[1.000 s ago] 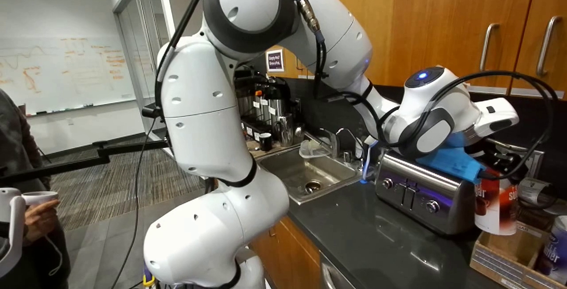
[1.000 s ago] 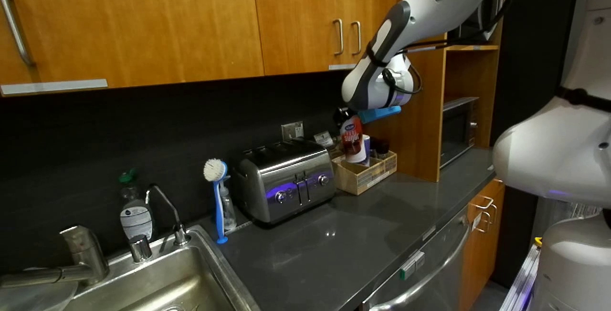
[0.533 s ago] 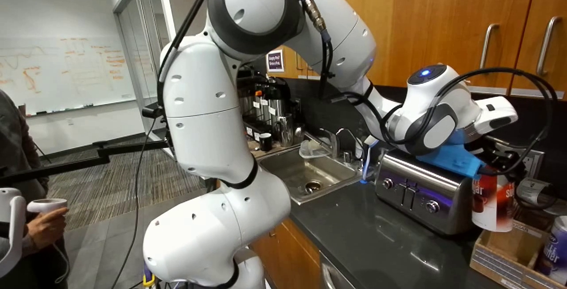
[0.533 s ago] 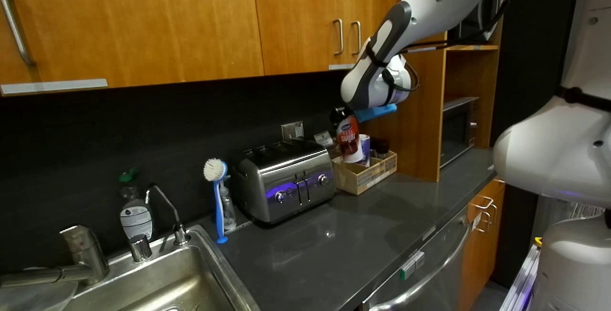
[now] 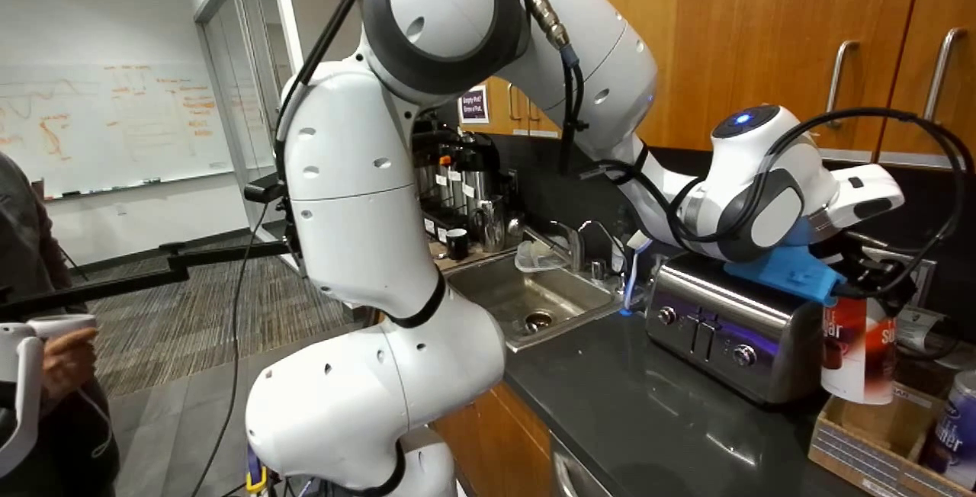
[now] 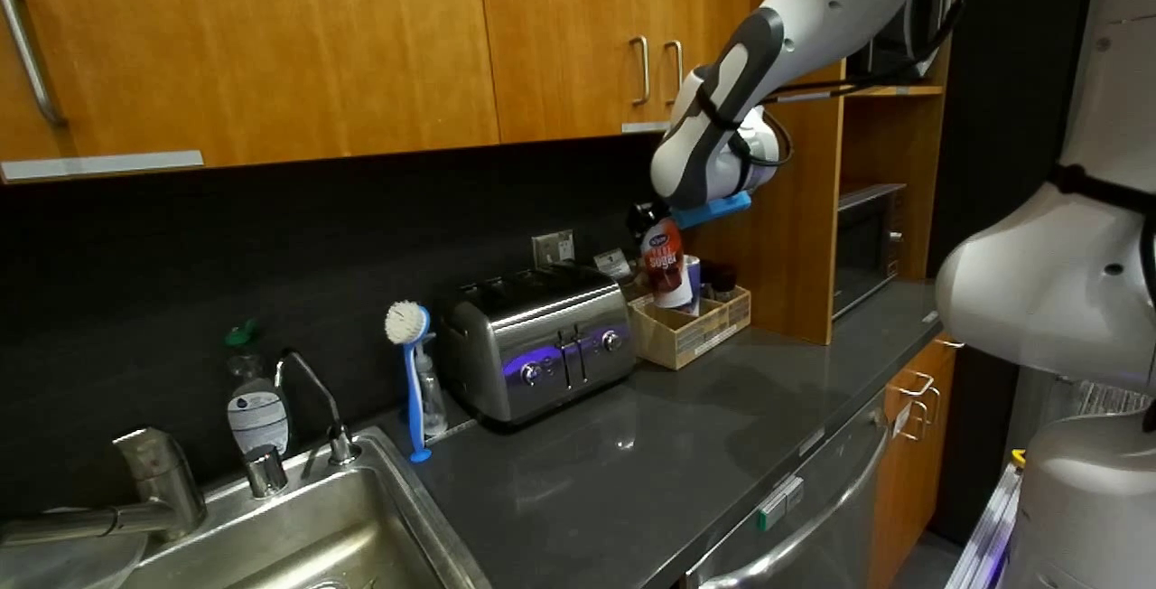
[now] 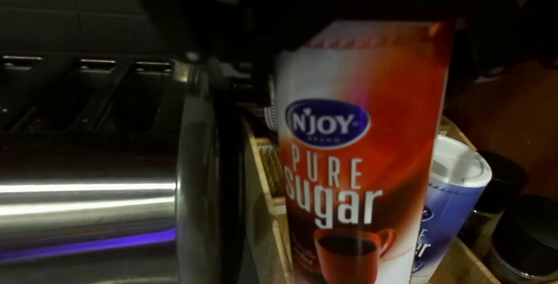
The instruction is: Put the white container in the box
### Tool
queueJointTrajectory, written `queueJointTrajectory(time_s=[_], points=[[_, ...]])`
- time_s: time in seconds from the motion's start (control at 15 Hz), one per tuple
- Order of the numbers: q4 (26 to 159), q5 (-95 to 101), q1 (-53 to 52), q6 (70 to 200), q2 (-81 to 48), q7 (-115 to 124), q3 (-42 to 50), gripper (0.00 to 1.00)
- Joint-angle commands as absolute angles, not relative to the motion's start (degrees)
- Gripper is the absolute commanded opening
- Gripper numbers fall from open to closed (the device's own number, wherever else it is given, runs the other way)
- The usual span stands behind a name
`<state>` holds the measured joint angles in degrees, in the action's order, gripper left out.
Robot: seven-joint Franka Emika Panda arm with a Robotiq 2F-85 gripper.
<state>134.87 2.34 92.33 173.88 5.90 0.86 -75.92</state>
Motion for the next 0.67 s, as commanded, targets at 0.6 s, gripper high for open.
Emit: queueJointTrajectory(time_s=[0.6], points=[[133.6,2.2,94.3,180.9,6.8,5.7,-78.4,0.61]])
